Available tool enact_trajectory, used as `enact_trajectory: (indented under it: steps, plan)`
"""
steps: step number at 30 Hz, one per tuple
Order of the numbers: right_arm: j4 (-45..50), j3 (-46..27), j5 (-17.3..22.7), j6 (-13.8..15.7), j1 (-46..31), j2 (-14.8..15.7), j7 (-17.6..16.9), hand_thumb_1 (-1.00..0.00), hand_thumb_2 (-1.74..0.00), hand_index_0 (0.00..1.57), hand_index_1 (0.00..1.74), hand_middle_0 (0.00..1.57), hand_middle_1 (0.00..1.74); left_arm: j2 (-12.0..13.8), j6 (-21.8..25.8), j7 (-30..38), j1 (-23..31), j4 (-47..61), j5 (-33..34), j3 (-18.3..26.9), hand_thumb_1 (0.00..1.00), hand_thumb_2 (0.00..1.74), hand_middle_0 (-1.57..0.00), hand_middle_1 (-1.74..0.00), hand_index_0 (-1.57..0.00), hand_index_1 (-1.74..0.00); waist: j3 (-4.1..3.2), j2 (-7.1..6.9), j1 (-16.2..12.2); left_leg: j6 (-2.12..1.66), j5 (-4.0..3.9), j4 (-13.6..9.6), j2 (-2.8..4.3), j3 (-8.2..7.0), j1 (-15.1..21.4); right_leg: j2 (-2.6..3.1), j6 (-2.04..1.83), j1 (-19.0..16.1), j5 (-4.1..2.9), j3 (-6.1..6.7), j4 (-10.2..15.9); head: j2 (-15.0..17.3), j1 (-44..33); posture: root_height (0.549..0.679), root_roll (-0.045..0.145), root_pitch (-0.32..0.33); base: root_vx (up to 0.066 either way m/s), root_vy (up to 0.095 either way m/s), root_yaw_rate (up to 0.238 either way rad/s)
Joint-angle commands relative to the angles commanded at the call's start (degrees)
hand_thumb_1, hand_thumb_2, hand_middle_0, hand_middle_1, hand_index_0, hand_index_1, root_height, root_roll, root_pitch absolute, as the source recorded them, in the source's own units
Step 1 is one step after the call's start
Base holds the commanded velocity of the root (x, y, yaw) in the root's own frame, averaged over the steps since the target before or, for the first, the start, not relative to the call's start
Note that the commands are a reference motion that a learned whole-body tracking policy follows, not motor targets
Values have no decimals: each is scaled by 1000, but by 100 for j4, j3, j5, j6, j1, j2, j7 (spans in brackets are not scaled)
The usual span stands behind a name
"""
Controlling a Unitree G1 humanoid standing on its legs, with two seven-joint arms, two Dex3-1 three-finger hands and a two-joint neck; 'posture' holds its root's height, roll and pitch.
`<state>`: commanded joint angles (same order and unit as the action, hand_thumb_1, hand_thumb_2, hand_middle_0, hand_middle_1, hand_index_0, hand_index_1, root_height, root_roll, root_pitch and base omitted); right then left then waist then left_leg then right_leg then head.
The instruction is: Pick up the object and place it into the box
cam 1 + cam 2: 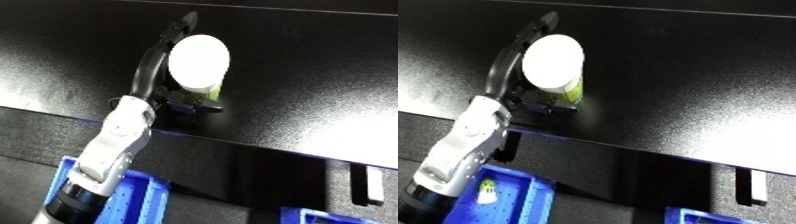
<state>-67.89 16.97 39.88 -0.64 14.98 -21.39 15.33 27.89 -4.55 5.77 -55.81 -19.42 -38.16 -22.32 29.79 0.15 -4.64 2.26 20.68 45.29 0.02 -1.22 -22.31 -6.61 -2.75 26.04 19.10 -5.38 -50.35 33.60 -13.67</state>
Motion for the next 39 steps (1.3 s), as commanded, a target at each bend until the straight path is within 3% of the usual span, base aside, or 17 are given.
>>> enact_trajectory:
  steps: [11, 19, 27, 34, 39]
  plan:
    - [16, -1, -31, 61, -49, -8, 11, 0, 0, 0, 0, 0, 0, -38, -49, 32, 103, -98, -21, -2, 900, 1566, -1413, -1566, -1413, -1566, 0, 29, -7, 15, 20, 11, -24, -4, 28, -2, 20, -8, 32, 27, -30, 5, -88, 621, 33, -57, 6, 13, 0]
    - [31, -22, -38, 85, -58, 26, -38, 0, 0, 0, 0, 0, 0, -56, -119, 115, 347, -17, -668, 200, 900, 1566, -1413, -1566, -1413, -1566, -2, 77, 66, -11, -64, -144, -68, 43, 93, -23, 27, -64, 45, -3, 3, -107, -86, 623, 35, -57, -21, 3, 67]
    - [85, -160, 68, 196, -183, -10, -112, 0, 0, 0, 0, 0, 0, 91, 324, 86, 963, 652, -1283, 798, 900, 1566, -1413, -1566, -1413, -1566, 0, 178, 255, -63, -193, -374, -145, 137, 162, -100, 51, -138, 60, -87, 64, -250, 69, 626, 42, -55, -43, 1, 118]
    - [81, -328, 167, 331, -369, -52, -73, 0, 0, 0, 0, 0, 0, 504, 1021, 109, 1519, 1218, -623, 1564, 900, 1566, -1413, -1566, -1413, -1566, -18, 255, 480, -113, -319, -565, -223, 237, 202, -182, 74, -189, 89, -195, 88, -419, 58, 628, 51, -54, -46, -11, 141]
    - [58, -431, 250, 403, -450, -68, -35, 0, 0, 0, 0, 0, 0, 787, 1512, 362, 1908, 1263, -420, 2156, 900, 1566, -1413, -1566, -1413, -1566, -32, 288, 628, -145, -369, -604, -261, 296, 184, -220, 112, -211, 138, -266, 75, -518, -51, 628, 58, -52, -49, -24, 119]
